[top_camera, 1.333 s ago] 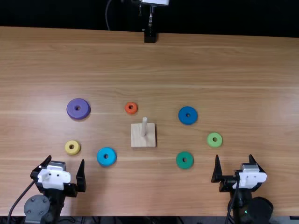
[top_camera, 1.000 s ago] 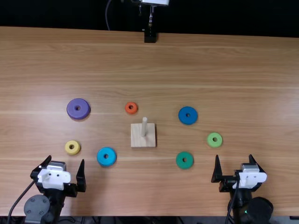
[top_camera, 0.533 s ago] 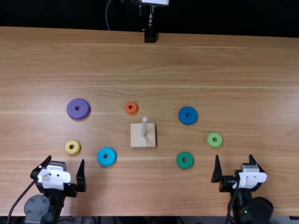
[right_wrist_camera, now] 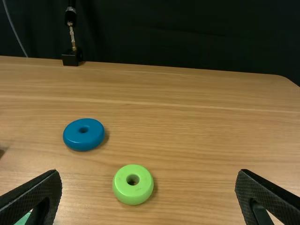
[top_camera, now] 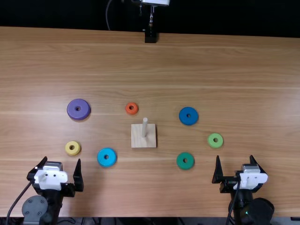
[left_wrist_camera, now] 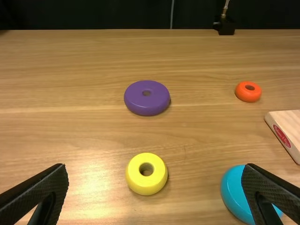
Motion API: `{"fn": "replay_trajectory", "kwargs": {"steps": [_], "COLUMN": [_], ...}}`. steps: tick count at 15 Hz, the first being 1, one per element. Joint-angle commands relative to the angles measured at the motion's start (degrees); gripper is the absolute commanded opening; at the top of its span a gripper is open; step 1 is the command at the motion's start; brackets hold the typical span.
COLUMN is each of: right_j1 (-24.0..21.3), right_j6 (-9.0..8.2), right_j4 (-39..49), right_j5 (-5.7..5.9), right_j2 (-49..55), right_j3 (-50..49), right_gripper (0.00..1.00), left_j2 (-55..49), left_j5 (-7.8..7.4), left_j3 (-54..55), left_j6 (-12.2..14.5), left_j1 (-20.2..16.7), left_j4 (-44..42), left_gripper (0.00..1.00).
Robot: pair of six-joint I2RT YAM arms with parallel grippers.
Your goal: Build the Hanoi tower: stack the rings onto the peg from bottom to top in this color order: purple, dark blue, light blue, dark green, light green, yellow, orange.
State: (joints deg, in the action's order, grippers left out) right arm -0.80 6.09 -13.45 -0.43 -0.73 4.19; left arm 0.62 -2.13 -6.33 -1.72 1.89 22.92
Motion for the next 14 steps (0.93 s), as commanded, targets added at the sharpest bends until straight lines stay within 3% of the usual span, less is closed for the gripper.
{"fn": "replay_trajectory", "kwargs": {"steps": [1,6,9,14], "right_j1": [-0.61,-0.61,-0.61,-0.61], "right_j6": [0.14,0.14,0.14,0.14], "right_j4": [-4.12,-4.12,-4.12,-4.12], "right_j5": [0.64,0.64,0.64,0.64], "right_j2": [0.73,0.73,0.73,0.73], "right_j3": [-3.31,-3.31,-3.31,-3.31], "right_gripper": [1.0,1.0,1.0,1.0], "left_j2": [-0.62,-0.62,0.34,15.81], "left_j5": [-0.61,-1.24,-1.35,-1.45], "left_j3": [6.33,4.66,-5.45,-23.03], "left_j6": [0.24,0.24,0.13,0.24], "left_j1": [0.04,1.01,1.01,0.48], "left_j4": [4.5,1.87,-0.03,0.18], "left_gripper": [1.0,1.0,1.0,1.0]}}
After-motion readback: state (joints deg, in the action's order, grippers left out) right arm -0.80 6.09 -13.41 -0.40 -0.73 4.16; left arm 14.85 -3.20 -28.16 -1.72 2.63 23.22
